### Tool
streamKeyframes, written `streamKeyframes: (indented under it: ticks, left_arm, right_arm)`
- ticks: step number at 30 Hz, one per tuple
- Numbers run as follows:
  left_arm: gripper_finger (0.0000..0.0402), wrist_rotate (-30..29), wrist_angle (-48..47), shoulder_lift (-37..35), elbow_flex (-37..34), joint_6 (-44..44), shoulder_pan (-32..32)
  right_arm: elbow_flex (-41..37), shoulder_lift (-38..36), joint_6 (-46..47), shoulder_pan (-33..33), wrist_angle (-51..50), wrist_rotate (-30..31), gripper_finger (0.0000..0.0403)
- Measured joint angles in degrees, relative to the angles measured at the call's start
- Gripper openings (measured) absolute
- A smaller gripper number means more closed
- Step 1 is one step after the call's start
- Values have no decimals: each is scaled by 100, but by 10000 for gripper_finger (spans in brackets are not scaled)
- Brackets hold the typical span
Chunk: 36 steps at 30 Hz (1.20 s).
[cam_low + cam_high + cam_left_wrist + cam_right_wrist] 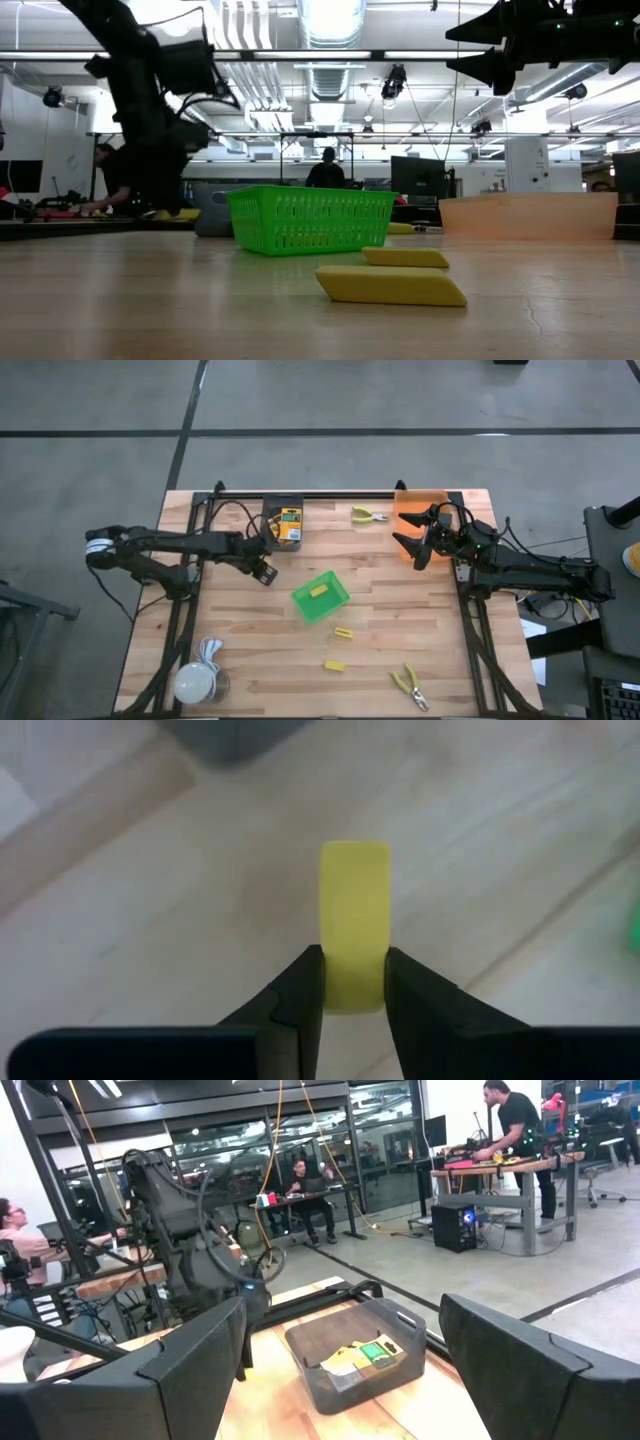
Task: Pick & Place School Supplies
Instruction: Put the yellow eraser into the green bin
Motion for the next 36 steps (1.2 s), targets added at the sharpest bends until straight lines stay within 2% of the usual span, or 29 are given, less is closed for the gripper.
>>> streamKeyframes:
  ticks: [9,18,21,28,36]
  left_arm:
    - [97,-79,-1170,-47,1515,79,-51]
    - [97,-133,-902,-49,2775,394,-288]
    - [97,-115,-610,-49,2972,498,-402]
    - [97,362,282,65,2994,703,-914]
    - [97,34,475,639,2985,321,-1478]
  right_arm:
    - [1,0,0,0,0,0,327]
    - [0,0,0,0,0,0,327]
    - [0,0,0,0,0,-1,327]
    - [0,0,0,0,0,0,327]
    - [0,0,0,0,1,0,327]
